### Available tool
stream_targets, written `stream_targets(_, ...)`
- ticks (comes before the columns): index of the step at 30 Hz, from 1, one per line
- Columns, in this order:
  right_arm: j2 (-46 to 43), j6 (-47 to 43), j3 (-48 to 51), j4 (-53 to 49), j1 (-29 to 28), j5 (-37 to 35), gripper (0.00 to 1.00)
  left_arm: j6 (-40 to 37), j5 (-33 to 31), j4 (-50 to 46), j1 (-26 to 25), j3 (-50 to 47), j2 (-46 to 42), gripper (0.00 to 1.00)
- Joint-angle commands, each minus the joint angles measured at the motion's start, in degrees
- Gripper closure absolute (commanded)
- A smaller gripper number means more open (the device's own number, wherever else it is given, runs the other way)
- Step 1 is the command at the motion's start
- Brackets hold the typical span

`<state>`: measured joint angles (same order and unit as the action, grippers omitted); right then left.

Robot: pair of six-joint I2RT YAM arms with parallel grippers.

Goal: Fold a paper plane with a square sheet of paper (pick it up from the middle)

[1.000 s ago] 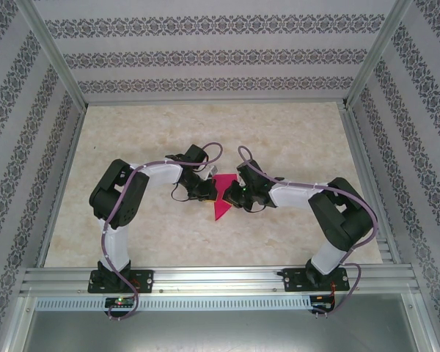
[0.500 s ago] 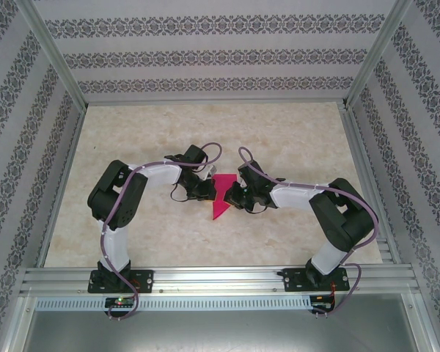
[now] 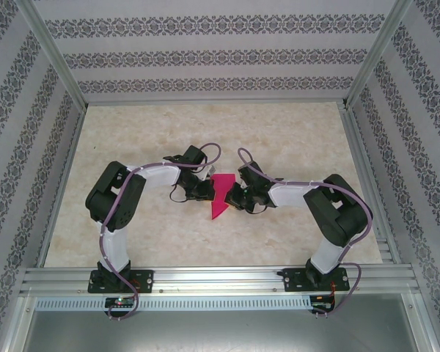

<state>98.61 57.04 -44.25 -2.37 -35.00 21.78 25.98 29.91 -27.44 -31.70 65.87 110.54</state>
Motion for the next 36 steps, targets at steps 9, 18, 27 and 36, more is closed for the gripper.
stream_targets(9,-1.6,-2.6,2.8,3.8,3.1,0.4,0.89,0.4,-3.5,-0.9,-0.6,-1.2,-1.2,1.00)
stream_targets(18,0.2,-2.4,2.0,2.4,3.7,-0.4,0.91,0.3,-3.7,-1.1,-0.6,-1.3,-1.4,1.00)
stream_targets(27,-2.5,-3.4,1.6,2.1,5.2,-1.8,0.91,0.5,-3.9,-0.9,-0.6,-1.4,-1.3,1.00)
stream_targets(36,0.7,-3.4,1.0,-0.1,5.4,-2.7,0.92,0.6,-4.1,-0.9,-0.6,-1.6,-1.3,1.00)
